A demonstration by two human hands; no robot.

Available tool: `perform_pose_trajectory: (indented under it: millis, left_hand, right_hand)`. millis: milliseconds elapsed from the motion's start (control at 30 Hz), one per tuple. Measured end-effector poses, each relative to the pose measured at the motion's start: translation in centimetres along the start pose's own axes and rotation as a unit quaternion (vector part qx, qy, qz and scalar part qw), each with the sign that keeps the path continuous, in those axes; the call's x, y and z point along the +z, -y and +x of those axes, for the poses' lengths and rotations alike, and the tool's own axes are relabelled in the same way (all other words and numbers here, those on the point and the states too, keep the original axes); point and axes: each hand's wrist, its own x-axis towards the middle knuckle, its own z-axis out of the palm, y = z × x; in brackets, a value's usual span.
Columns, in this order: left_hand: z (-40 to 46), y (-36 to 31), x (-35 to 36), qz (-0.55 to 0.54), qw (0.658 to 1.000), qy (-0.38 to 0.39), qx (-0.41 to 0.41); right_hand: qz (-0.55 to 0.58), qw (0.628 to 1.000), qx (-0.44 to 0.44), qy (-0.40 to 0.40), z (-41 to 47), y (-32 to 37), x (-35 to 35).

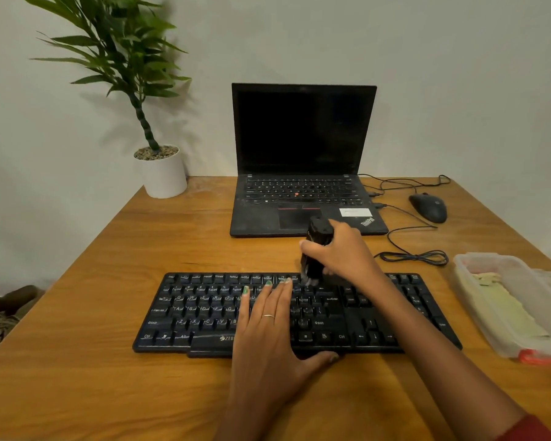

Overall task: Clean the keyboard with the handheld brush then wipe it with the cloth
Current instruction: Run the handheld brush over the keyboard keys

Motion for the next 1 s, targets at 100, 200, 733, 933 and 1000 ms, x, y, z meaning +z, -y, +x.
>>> perform_pose_trajectory:
  millis: [100,200,733,933,1000]
  left_hand:
    - [0.02,-0.03,-0.02,0.002,1.0,0.0,-0.002]
    - [0.0,-0.05,0.0,0.003,1.0,-0.004,0.001]
    - [-0.11,-0.11,0.0,-0.002,1.0,-0.014,0.004]
    - [-0.09,-0.05,-0.11,-0.001,1.0,-0.014,0.003]
    - [-0.09,-0.07,-0.13,-0.002,1.0,-0.011,0.002]
  right_hand:
    - [0.004,0.999,-0.021,0.038,-0.14,0.36,0.39]
    - [-0.015,1.0,0.005,0.006,0.3,0.21,0.32]
    - [-0.036,0.999,-0.028,-0.007,0.35,0.38,0.55]
    - [-0.044,0.999,-0.018,-0.008,0.7,0.5,0.62]
    - [-0.025,0.999,-0.013,0.031,0.71,0.37,0.42]
